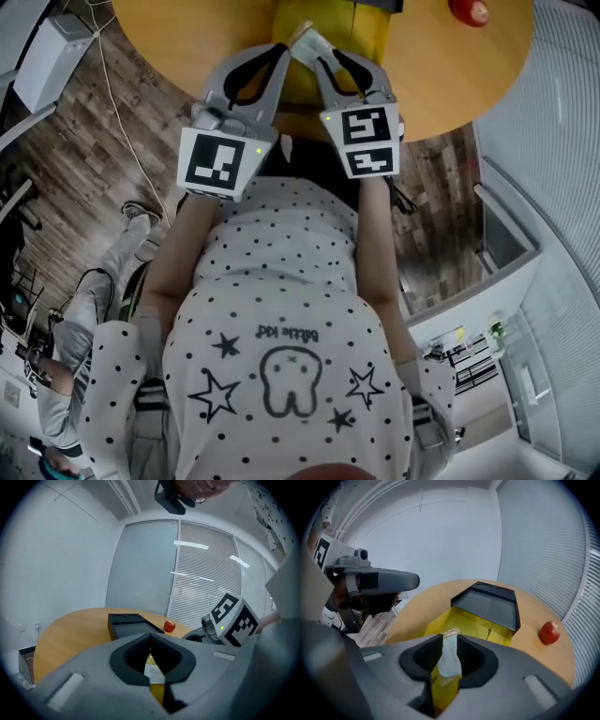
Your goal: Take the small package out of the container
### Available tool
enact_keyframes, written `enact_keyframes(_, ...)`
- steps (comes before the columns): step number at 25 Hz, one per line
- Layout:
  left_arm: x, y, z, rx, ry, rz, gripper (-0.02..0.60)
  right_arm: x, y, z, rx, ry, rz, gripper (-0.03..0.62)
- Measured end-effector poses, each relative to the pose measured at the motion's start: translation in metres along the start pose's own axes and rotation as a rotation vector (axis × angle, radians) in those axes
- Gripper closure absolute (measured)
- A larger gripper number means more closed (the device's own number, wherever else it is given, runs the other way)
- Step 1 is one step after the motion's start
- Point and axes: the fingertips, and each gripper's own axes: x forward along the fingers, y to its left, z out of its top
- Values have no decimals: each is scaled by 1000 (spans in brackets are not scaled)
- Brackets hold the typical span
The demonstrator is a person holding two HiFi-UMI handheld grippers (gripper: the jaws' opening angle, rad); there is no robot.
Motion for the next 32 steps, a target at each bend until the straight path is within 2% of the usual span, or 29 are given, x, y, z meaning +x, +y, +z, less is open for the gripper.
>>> enact_keyframes(8, -2, 3, -2, -22, -9, 13, 571, 14, 3, -10, -64, 78, -2, 493)
enact_keyframes(13, -1, -7, -12, -9, 19, -14, 571, 16, 2, -24, -112, 157, -13, 493)
enact_keyframes(18, -6, -3, -13, -17, 37, -4, 571, 24, 12, -26, -90, 191, 26, 493)
enact_keyframes(23, 1, 2, -18, -26, 61, -15, 571, 44, 4, -43, -100, 287, 31, 493)
enact_keyframes(32, -6, -2, -23, -37, 60, -7, 571, 52, 11, -45, -125, 283, 35, 493)
